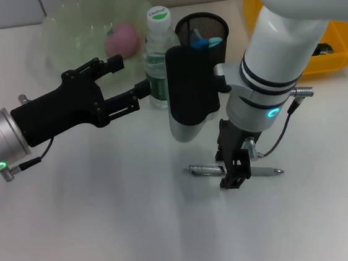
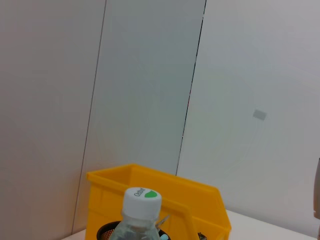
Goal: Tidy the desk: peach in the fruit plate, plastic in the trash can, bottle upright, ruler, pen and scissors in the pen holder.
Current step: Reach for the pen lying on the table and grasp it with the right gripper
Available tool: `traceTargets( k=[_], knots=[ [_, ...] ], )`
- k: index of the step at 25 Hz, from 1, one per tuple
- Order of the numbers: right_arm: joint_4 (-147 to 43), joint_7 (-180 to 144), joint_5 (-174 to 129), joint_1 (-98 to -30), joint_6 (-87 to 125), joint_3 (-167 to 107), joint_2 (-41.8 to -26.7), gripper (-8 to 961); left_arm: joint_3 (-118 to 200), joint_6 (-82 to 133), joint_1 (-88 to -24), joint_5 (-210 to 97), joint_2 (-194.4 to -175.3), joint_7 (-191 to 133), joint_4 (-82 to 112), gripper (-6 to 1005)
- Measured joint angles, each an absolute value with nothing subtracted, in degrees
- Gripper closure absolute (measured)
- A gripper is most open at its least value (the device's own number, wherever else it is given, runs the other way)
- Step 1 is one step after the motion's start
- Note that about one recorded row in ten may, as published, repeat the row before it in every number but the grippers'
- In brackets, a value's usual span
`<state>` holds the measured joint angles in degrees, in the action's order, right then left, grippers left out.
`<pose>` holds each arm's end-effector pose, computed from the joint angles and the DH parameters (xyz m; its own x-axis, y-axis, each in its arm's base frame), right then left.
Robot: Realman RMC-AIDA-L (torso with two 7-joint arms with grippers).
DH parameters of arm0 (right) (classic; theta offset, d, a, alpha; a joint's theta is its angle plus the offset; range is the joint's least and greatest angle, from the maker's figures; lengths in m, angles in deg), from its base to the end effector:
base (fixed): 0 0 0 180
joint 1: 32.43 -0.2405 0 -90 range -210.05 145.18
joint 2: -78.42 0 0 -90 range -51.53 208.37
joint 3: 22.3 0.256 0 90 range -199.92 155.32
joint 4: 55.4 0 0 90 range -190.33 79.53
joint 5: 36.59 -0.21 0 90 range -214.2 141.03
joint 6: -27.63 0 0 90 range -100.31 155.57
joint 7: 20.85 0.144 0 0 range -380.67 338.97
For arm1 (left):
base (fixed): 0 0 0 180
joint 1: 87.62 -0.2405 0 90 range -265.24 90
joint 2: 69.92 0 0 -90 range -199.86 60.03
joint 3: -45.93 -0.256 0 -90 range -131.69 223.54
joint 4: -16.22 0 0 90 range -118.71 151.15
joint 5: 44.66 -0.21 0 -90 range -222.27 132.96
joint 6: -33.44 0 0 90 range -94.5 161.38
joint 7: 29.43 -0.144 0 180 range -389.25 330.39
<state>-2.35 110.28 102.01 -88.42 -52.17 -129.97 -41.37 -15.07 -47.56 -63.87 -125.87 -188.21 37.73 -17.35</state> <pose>0.1243 0.3451 -0.1095 0.8046 -0.0236 0.5934 -0.0120 -0.9997 -0.0235 -0.2512 0.3251 -0.0126 0.6998 0.1792 0.6915 0.4519 -0.8608 -0.2342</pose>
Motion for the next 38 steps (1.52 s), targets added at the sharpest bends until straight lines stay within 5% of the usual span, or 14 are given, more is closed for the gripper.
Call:
traceTargets(
  k=[38],
  knots=[
    [-2.17,110.46,102.46,-88.33,-52.26,-131.32,-41.43,619,-15.07,-47.56,-63.68,-125.86,-188.21,37.82,-17.35,185]
  ],
)
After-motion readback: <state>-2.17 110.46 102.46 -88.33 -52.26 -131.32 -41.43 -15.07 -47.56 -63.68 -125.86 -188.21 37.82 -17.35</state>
